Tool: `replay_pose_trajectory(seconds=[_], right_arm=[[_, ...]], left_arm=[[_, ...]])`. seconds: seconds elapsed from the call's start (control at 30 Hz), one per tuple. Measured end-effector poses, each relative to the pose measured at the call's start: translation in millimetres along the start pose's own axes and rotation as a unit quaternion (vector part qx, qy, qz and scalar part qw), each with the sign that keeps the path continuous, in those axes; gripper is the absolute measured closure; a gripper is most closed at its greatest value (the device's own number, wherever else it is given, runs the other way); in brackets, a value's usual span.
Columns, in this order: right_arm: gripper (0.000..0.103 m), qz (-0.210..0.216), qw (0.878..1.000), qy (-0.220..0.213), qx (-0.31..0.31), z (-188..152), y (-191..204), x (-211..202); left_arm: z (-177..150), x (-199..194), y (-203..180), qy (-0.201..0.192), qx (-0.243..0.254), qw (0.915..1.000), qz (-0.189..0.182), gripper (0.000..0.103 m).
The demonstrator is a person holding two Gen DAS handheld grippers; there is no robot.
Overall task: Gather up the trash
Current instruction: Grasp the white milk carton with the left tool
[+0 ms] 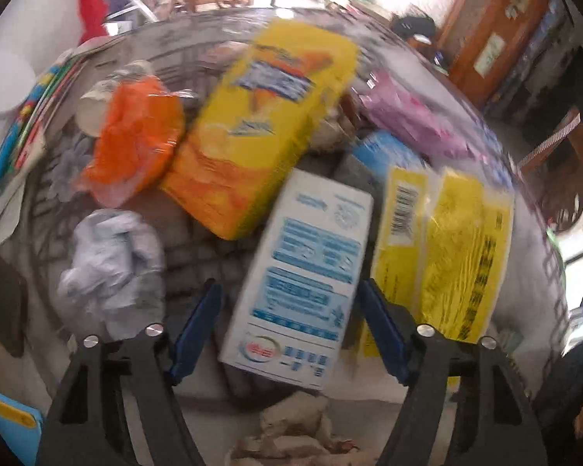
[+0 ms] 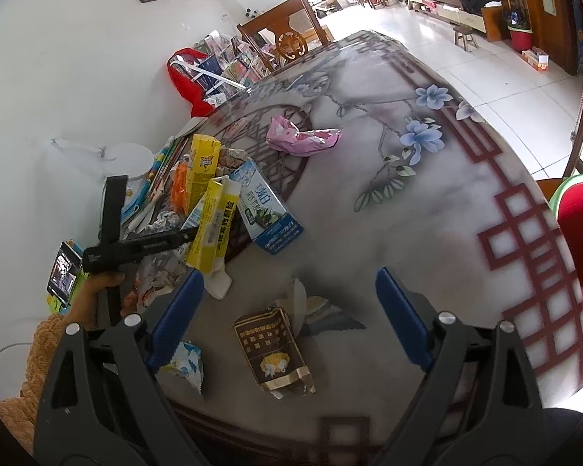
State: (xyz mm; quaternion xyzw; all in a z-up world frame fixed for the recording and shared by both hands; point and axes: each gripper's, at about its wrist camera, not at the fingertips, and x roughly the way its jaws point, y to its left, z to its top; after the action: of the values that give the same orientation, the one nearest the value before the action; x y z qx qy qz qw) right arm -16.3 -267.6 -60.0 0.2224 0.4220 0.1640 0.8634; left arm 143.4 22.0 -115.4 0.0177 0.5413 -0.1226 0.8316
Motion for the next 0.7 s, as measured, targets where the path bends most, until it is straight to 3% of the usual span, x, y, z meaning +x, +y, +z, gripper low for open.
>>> replay_pose_trajectory(seconds=[0.1,0.17,0.27,0.47,0.6,0.7], right_arm=[[0.014,0.0,1.0,0.002,-0.003,-1,2,1],[0.014,-0.001,1.0,0.003,-0.004,-1,2,1],[0.014,-0.003,1.0,0.003,-0.005,-1,3,1],[0.014,-0.026,0.999,0.008,-0.029,-4,11,5],[0.014,-0.04,0.997,0.024,-0.057,-6,24,15],[0.014,-0.02,0.997,0.033,-0.064,-4,38,25]], left_arm=[[2,4,-13,-0.001,0.025,0.9997,0.005,0.034],[2,5,-15,-0.003,0.028,0.9996,0.006,0.052],[0,1,-15,-0.014,0.023,0.9996,0.003,0.053],[-8,-44,-11,-0.09,-0.01,0.9959,-0.001,0.053],[-29,-80,-10,-0.154,-0.063,0.9858,-0.025,0.053],[-55,-93,-13,-0.185,-0.107,0.9755,-0.053,0.053]])
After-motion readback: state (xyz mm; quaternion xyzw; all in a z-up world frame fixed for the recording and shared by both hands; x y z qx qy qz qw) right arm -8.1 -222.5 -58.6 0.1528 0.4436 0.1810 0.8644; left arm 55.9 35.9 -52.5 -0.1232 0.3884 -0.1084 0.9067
